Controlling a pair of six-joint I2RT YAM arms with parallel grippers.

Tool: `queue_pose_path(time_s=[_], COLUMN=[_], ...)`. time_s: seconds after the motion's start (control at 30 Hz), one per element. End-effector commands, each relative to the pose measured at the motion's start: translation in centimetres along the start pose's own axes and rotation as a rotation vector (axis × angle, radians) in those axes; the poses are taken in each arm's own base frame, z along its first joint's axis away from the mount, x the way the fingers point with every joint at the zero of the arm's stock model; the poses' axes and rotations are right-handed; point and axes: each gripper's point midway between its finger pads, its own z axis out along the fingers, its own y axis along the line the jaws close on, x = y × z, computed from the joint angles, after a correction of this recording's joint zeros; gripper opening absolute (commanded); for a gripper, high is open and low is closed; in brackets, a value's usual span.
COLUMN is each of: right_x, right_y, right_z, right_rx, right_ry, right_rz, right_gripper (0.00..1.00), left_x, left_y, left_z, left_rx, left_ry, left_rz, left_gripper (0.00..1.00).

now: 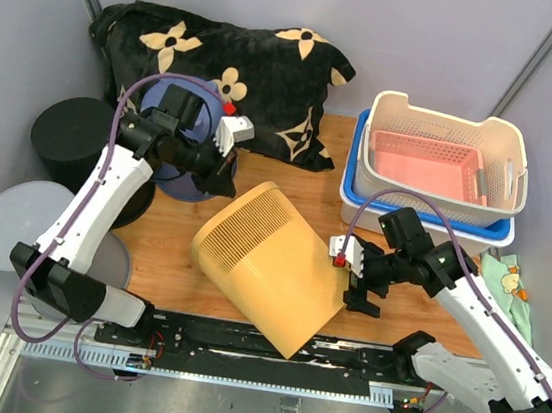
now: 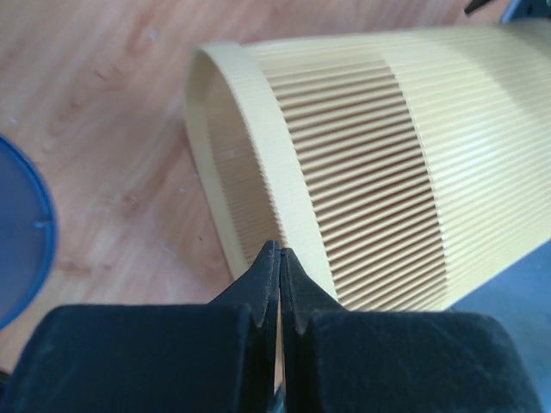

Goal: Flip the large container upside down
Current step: Turn the container upside down at the center of the board.

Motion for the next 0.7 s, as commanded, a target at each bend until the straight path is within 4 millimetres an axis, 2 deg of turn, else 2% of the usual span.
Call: queue_pose_path(time_s=[0.0, 0.13, 0.3, 0.33, 0.43, 0.53, 0.67], right_x=[-0.3, -2.5, -6.9, -7.8, -10.3, -12.1, -13.5], right_y=[-0.6, -2.1, -4.1, -4.3, -5.2, -5.8, -6.1], right_z=[-0.1, -0.9, -3.1, -3.5, -4.2, -4.0, -2.4], right_rx=[0.010, 0.050, 0.096, 0.093, 0.086, 0.078, 0.062], right_ry=[0.002, -0.042, -0.127, -0.147, -0.200, -0.210, -0.165], right_rz=[0.009, 0.003, -0.020, -0.024, -0.027, -0.044, -0.103], right_gripper=[1.00, 1.00, 1.00, 1.00, 1.00, 1.00, 1.00], left_x=[1.9, 3.1, 7.0, 8.1, 9.5, 10.0, 10.7], left_y=[-1.0, 0.2, 3.1, 3.3, 3.6, 3.6, 3.5], left_z=[0.1, 0.9, 2.8, 3.2, 3.9, 4.1, 4.2], left_rx=[0.012, -0.054, -0.189, -0.194, -0.204, -0.206, -0.210], left_ry=[0.051, 0.097, 0.205, 0.229, 0.249, 0.250, 0.254], left_rz=[0.017, 0.032, 0.061, 0.059, 0.055, 0.054, 0.047], left_gripper=[0.00, 0.00, 0.00, 0.00, 0.00, 0.00, 0.00])
